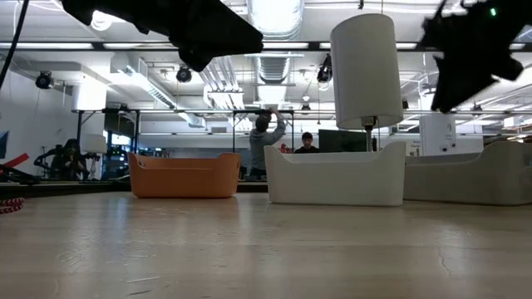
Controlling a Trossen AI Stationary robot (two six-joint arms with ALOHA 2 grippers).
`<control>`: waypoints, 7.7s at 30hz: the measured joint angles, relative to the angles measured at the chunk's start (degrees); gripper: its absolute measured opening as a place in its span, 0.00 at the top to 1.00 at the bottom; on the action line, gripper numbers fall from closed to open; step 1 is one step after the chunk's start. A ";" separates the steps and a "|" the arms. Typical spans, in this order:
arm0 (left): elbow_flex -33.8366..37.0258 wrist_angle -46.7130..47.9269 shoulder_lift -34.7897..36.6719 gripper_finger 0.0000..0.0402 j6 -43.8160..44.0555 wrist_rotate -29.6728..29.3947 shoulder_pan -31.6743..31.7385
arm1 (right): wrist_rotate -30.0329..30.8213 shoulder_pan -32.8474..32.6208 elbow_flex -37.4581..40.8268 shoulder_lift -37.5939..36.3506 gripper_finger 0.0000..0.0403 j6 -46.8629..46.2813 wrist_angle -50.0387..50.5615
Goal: Pick & Place USB Port
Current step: Put the pink charger cable into the gray bin
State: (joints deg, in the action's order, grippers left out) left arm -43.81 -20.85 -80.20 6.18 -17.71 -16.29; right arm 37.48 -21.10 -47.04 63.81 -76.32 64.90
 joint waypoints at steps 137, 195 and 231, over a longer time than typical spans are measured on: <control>-3.72 -12.58 2.23 0.96 -7.81 11.60 -1.07 | -9.56 -1.88 -12.98 33.14 0.50 84.24 -94.11; -3.72 2.62 2.23 0.81 -2.70 4.81 -1.42 | 4.14 -5.95 -28.62 23.84 0.94 24.35 -7.00; -3.74 2.92 2.23 0.81 -3.00 4.76 -1.34 | -7.34 -2.45 -1.57 4.98 0.94 -14.85 21.19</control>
State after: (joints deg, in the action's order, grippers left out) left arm -47.55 -17.93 -77.97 3.18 -12.95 -17.63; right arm 30.15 -23.56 -48.61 68.79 -91.17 86.09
